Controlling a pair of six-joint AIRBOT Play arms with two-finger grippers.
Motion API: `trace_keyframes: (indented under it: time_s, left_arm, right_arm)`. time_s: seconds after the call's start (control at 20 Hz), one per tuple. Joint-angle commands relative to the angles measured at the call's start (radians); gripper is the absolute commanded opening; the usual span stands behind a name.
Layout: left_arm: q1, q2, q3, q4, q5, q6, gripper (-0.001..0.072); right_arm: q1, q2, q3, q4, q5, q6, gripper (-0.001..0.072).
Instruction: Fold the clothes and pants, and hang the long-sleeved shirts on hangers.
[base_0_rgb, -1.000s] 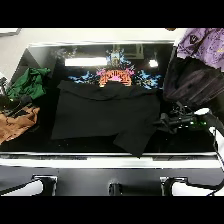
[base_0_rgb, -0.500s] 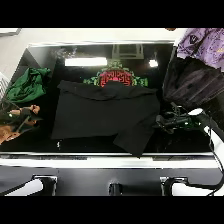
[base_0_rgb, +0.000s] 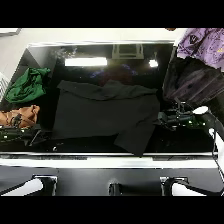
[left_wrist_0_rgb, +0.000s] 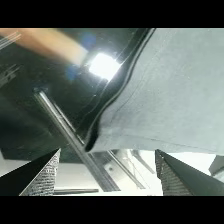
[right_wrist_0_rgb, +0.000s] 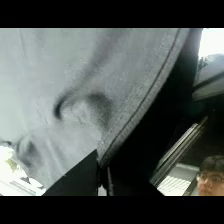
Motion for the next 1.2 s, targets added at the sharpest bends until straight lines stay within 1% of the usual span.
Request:
trace_keyframes:
  time_s: [0.0,0.05,0.1,0.2,0.25,0.3,0.35,0.4,0.5,0.6,0.7,0.8,0.85,0.95,1.05,1.15]
  left_arm:
    - [-0.027,-0.040,-0.018,-0.018,0.017,0.023,0.0659]
    - [-0.039,-0.052,-0.018,-0.018,0.026,0.023,0.0612]
    - [-0.050,-0.062,-0.018,-0.025,0.042,0.023,0.0596]
    - [-0.067,-0.080,-0.018,-0.048,0.071,0.023,0.0594]
    - [-0.074,-0.090,-0.017,-0.068,0.078,0.024,0.0535]
    - [-0.084,-0.101,-0.015,-0.088,0.079,0.035,0.0333]
    - [-0.094,-0.106,-0.013,-0.099,0.079,0.043,0.0187]
    - [-0.103,-0.107,-0.010,-0.111,0.079,0.061,0.0019]
    - [-0.121,-0.102,0.018,-0.121,0.075,0.068,0.0014]
    - [-0.154,-0.085,0.097,-0.122,0.064,0.063,0.0011]
    - [-0.203,-0.055,0.235,-0.121,0.069,0.026,0.0010]
    - [-0.252,-0.033,0.435,-0.107,0.081,-0.024,0.0010]
    - [-0.276,-0.026,0.561,-0.080,0.088,-0.068,0.0010]
    - [-0.314,-0.024,0.821,-0.010,0.091,-0.127,0.0010]
    - [-0.341,-0.024,1.109,0.096,0.091,-0.192,0.0010]
    - [-0.348,-0.018,1.353,0.190,0.083,-0.260,0.0010]
  right_arm:
    - [0.001,0.036,0.001,0.003,-0.037,0.035,0.0028]
    - [0.001,0.045,0.001,0.003,-0.045,0.042,0.0028]
    - [0.001,0.057,0.001,0.003,-0.049,0.045,0.0028]
    - [0.001,0.080,0.001,0.002,-0.050,0.045,0.0028]
    - [0.001,0.090,0.001,0.002,-0.049,0.045,0.0028]
    - [0.001,0.099,0.001,0.002,-0.047,0.047,0.0028]
    - [0.001,0.105,0.001,0.003,-0.042,0.048,0.0028]
    - [0.001,0.109,0.001,0.003,-0.034,0.055,0.0027]
    - [0.001,0.119,0.001,0.009,-0.025,0.071,0.0026]
    - [0.002,0.145,0.023,0.024,-0.026,0.066,0.0025]
    - [0.002,0.168,0.106,0.023,-0.027,0.053,0.0025]
    - [0.005,0.170,0.256,0.024,-0.023,0.054,0.0025]
    - [0.018,0.170,0.354,0.007,-0.019,0.054,0.0025]
    - [0.068,0.170,0.571,-0.060,-0.025,0.068,0.0025]
    - [0.105,0.170,0.813,-0.180,-0.018,0.152,0.0026]
    - [0.106,0.179,1.049,-0.244,0.019,0.211,0.0027]
